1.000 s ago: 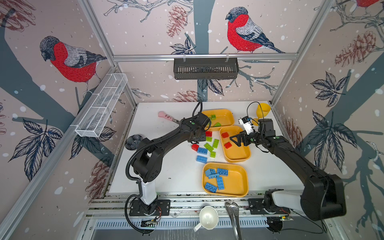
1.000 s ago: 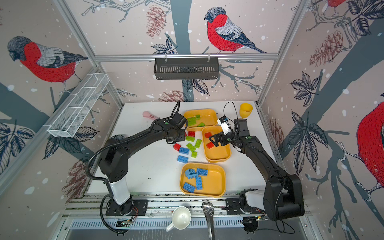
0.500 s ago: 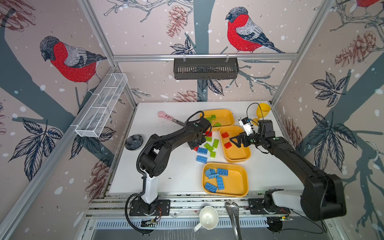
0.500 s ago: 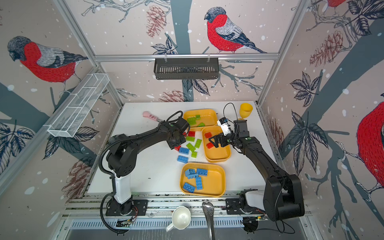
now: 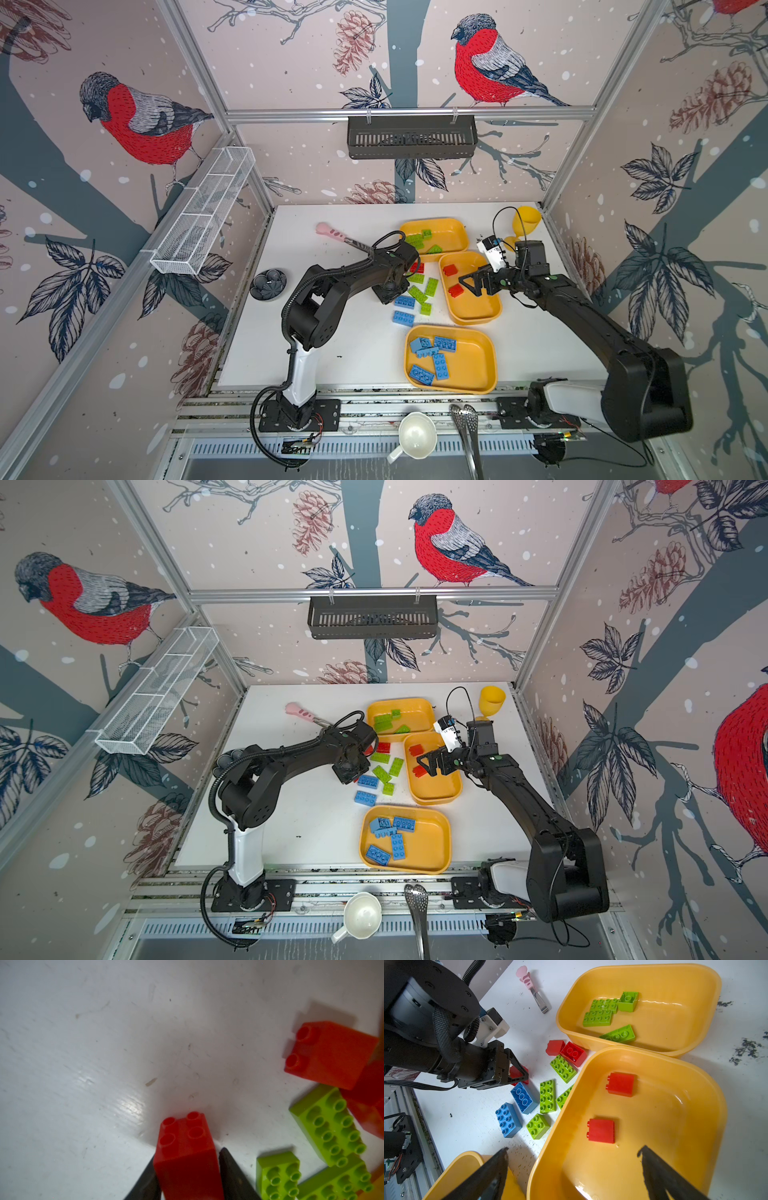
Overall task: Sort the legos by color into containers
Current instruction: 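Grasp the red brick with the left gripper and lift, then carry the red brick to the middle tray and release it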
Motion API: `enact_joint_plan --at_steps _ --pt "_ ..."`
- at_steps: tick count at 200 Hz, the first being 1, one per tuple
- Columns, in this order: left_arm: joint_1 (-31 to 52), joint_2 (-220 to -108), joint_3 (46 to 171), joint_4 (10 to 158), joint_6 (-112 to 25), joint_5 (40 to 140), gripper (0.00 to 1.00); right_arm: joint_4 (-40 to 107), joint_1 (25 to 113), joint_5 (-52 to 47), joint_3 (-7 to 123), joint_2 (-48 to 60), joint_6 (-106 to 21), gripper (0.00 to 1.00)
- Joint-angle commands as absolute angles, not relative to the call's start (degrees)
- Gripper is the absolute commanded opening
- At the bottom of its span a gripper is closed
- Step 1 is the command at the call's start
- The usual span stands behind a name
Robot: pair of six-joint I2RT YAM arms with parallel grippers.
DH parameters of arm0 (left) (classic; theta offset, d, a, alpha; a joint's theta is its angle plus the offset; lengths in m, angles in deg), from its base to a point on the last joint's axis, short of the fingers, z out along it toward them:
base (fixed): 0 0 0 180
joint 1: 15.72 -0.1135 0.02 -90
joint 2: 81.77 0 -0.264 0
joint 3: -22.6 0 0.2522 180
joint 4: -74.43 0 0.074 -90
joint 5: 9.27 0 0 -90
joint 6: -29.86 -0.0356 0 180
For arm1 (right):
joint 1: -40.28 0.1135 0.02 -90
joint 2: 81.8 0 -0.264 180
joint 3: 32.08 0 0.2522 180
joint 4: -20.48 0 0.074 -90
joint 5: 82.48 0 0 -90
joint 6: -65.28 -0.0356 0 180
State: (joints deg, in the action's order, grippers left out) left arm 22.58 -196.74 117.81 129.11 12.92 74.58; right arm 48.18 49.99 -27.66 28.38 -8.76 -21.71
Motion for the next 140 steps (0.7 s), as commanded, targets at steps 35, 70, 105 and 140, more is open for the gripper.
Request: enact_joint_plan --at_steps 35,70,105,140 --pt "21.8 -194.0 120.1 130.1 7.2 71.5 0.34 47.6 50.0 -27.9 28.1 -9.7 -21.7 0.99" --pt "23.2 -194.2 128.9 133.1 -5.3 70.2 0.34 47.4 49.7 -26.8 28.5 -9.7 -21.9 0.99" --pt "25.9 -196.8 137.6 133.6 -16.8 72.2 0.35 46.2 48.2 -24.4 28.6 -9.7 -22.2 1.0" --pt "28.5 -199.1 140.3 126.4 -23.7 83.7 0.34 46.1 46.8 -22.7 28.8 -12.0 -22.5 0.99"
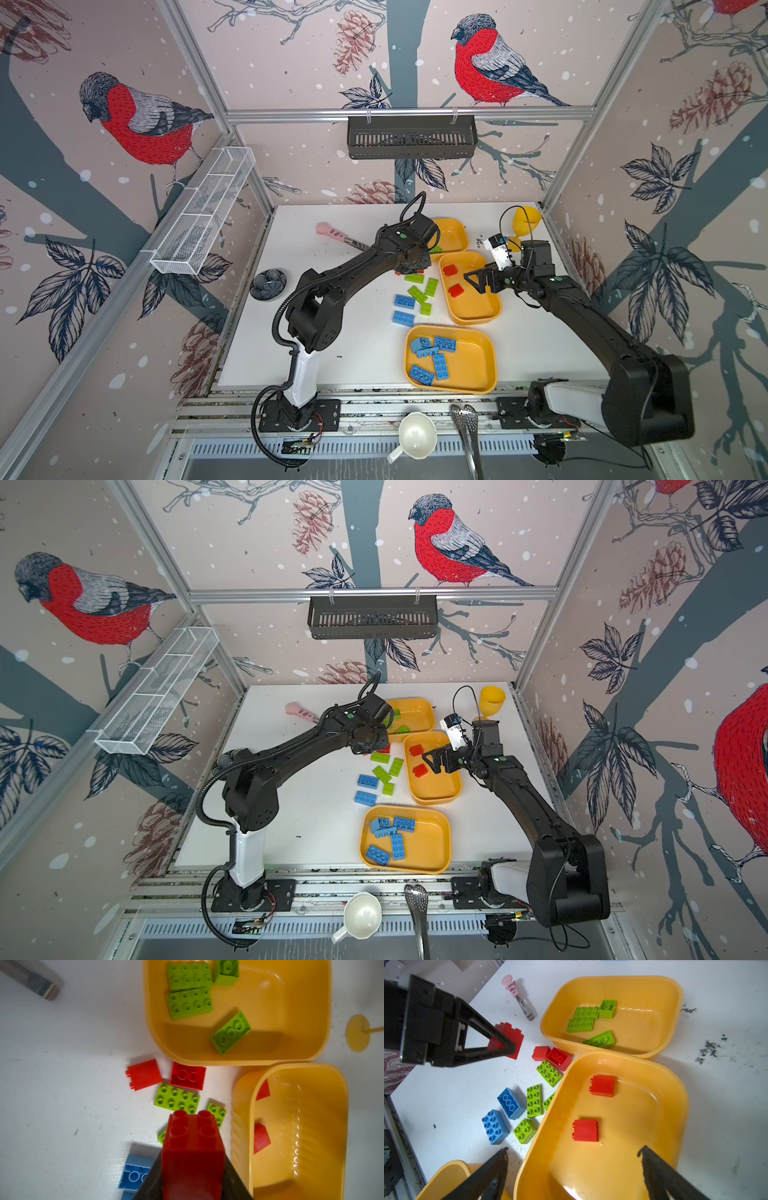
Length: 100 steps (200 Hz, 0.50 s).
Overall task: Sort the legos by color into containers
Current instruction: 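Carry the red brick to the middle tray and release it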
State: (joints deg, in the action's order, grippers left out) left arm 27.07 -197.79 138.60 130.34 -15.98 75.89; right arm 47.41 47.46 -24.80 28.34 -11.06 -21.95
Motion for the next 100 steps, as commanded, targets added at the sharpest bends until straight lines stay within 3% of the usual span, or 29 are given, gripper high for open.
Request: enact_joint_plan --at_steps 1,77,100 --pt "28.6 -199.3 140.5 126.3 -23.8 83.8 0.34 46.2 46.7 -22.6 28.8 -12.1 -22.5 0.99" --pt "32.4 -209.2 150.3 126.7 -26.1 88.2 0.34 46.7 45.1 -21.3 28.2 -14.4 -23.0 1.0" --pt "32.4 -210.3 151.1 126.1 -25.9 87.8 0.4 46.8 45.0 -21.1 27.9 -14.8 -23.0 0.99"
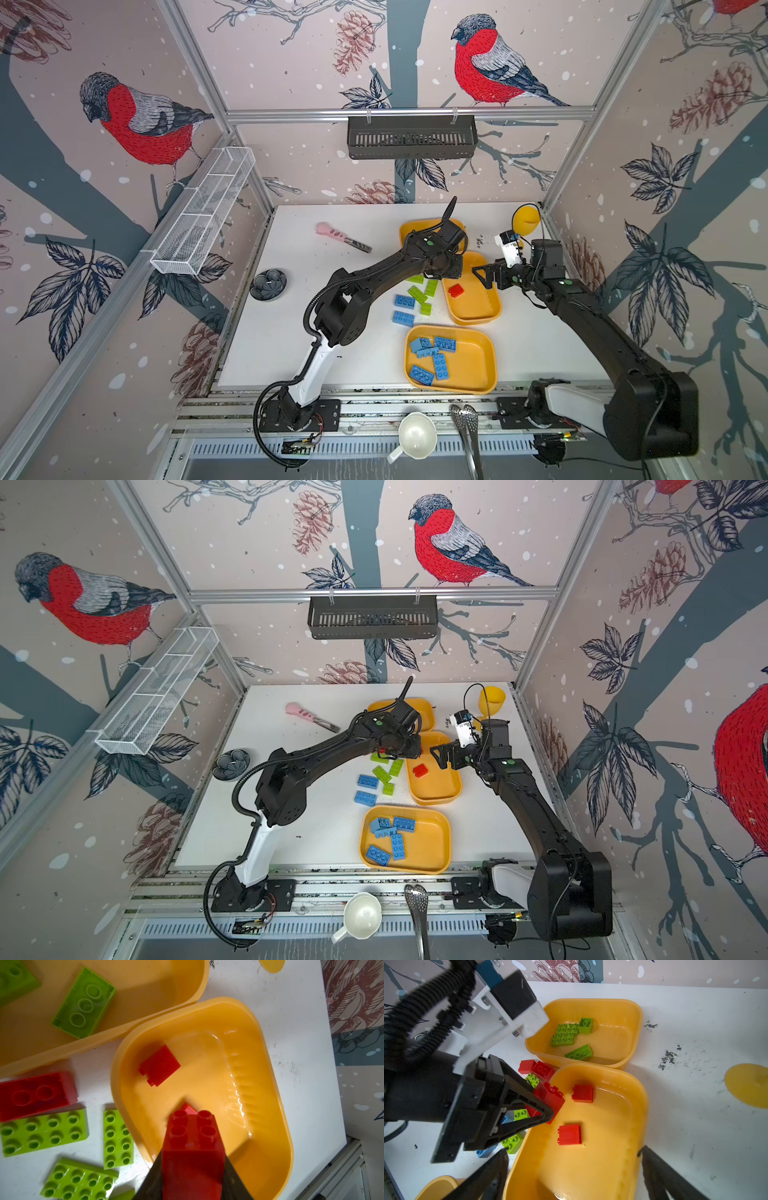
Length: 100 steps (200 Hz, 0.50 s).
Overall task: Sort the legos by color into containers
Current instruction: 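Carry the red brick to the middle tray and release it, then draw the left arm back while the right gripper moves over the pile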
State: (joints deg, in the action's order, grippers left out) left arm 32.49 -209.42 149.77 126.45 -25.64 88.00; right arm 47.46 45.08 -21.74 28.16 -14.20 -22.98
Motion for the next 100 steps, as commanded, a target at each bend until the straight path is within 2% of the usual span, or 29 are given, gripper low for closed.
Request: enact_joint_plan --at_steps 1,20,47,100 --pt "32.4 -210.3 151.2 126.1 -25.9 87.8 0.4 46.8 45.0 -21.1 27.9 -14.8 -22.9 1.0" --pt "32.4 -210.4 152.0 126.3 -25.9 88.1 0.48 46.9 44.9 -21.0 27.6 -15.3 -22.9 1.0" --pt "32.3 -209.1 152.0 127.2 -26.9 87.8 0.68 46.9 44.7 -21.0 27.3 -15.4 -23.0 1.0" --pt "30.3 -201.7 146.5 130.1 -32.8 84.9 0.86 46.7 44.9 -23.0 27.8 -15.0 -23.1 0.99"
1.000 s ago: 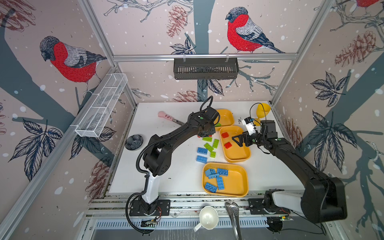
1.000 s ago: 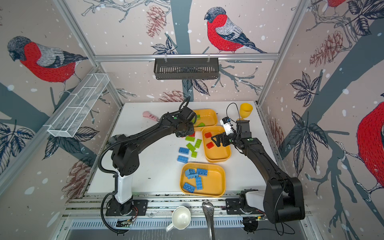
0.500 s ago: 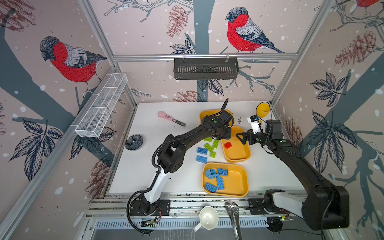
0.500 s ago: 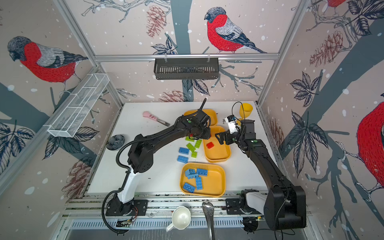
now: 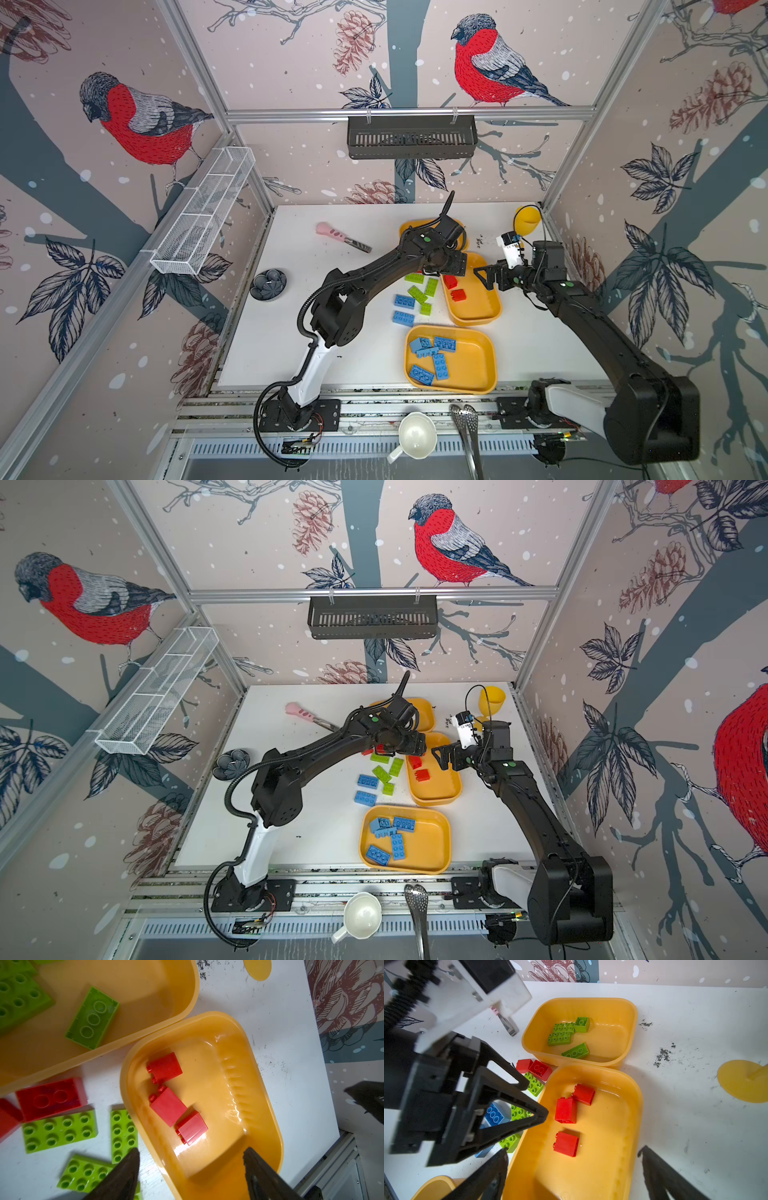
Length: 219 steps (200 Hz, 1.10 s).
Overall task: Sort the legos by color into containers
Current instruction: 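Draw the left arm back while the right gripper moves over the pile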
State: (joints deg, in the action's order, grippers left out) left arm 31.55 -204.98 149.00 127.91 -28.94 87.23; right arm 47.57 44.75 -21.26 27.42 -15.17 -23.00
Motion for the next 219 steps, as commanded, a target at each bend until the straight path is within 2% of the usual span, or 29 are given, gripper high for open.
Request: enact_joint_plan --at_steps 1,41,110,166,219 --pt "30.2 -201.6 146.3 130.2 -33.0 84.9 0.86 46.6 44.9 -23.1 27.9 -14.9 -23.1 0.99" --pt "24.9 -192.1 136.2 129.3 -36.6 85.9 0.97 47.9 48.0 -23.7 30.0 -13.2 -21.4 1.0" --pt "12.7 -177.5 119.8 122.9 -41.3 95.3 0.97 51.2 58.3 -22.4 36.4 -5.0 -13.8 1.0" --pt "4.6 -170.5 111.3 120.6 -42.1 99.2 0.97 54.5 68.2 -16.6 44.6 4.6 -5.0 1.0" --pt "0.1 -166.0 106.2 119.8 -42.3 101.8 0.97 56.1 73.7 -9.7 52.4 15.9 -3.8 0.94"
